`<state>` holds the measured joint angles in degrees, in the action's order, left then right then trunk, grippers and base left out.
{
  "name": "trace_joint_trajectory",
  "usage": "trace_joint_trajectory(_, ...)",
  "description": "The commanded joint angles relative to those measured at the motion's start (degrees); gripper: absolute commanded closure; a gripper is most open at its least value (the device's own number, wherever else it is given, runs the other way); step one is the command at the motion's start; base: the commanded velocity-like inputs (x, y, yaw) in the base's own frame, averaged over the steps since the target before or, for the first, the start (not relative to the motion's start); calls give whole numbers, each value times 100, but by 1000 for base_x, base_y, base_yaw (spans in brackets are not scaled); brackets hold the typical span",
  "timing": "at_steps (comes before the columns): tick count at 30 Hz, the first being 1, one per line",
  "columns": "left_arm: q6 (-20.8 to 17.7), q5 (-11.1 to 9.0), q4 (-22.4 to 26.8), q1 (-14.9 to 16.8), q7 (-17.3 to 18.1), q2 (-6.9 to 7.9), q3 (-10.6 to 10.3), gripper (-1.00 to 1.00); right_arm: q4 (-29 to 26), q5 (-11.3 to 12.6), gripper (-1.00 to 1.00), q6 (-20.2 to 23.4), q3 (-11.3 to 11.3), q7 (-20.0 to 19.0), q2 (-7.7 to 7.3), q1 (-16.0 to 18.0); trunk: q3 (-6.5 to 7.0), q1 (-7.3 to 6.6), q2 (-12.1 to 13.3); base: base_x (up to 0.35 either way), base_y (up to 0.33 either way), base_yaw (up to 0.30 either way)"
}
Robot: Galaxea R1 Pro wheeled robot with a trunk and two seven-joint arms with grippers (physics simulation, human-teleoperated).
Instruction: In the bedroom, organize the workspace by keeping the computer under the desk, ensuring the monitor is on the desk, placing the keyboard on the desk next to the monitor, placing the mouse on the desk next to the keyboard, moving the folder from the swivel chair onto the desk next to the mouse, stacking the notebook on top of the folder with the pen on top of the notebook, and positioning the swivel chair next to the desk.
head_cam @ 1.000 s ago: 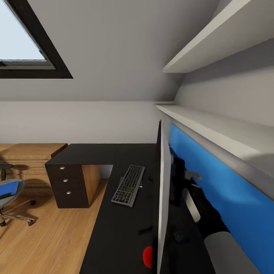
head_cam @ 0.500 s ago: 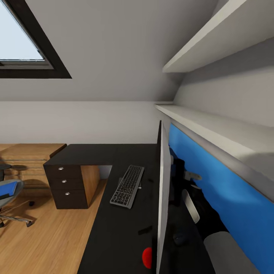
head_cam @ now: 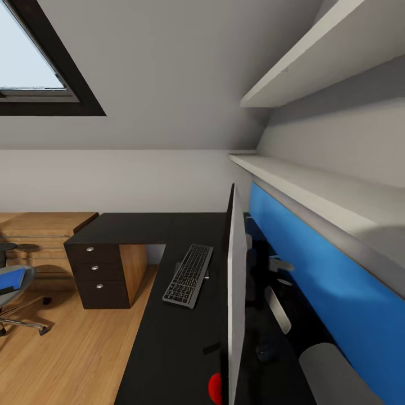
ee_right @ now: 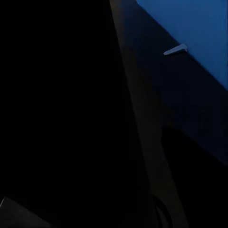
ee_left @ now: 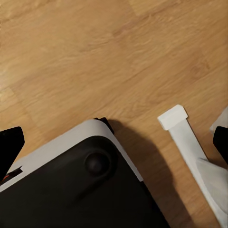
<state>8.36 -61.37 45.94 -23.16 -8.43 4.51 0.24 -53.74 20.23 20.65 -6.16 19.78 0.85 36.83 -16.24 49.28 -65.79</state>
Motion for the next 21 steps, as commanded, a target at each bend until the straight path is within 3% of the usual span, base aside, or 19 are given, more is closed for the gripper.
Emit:
trace_joint_trajectory(1, 16, -54, 13, 1, -26, -3, -10, -100, 2, 38, 100, -13, -25, 44, -2, 7, -5, 0, -6, 0, 0, 0)
trace_joint_trajectory(5, 5, -143, -19, 9, -35, 1, 14, -100, 40, 41, 100, -69, -62, 44, -3, 8, -5, 0, -6, 0, 0, 0)
trace_joint_trajectory(8, -8, -490, -121, 7, -24, 44, 20, -100, 54, 42, 100, -89, -75, 44, -5, 9, -59, 66, -126, 0, 0, 0)
trace_joint_trajectory(10, -13, -583, -142, 2, -17, 60, 18, -100, 55, 43, 100, -93, -76, 44, -5, 9, -95, 110, -206, 0, 0, 0)
trace_joint_trajectory(21, -27, -668, -163, -4, 14, 76, 7, -100, 58, 43, 100, -96, -86, 44, -5, 9, -292, 352, -647, 0, 0, 0)
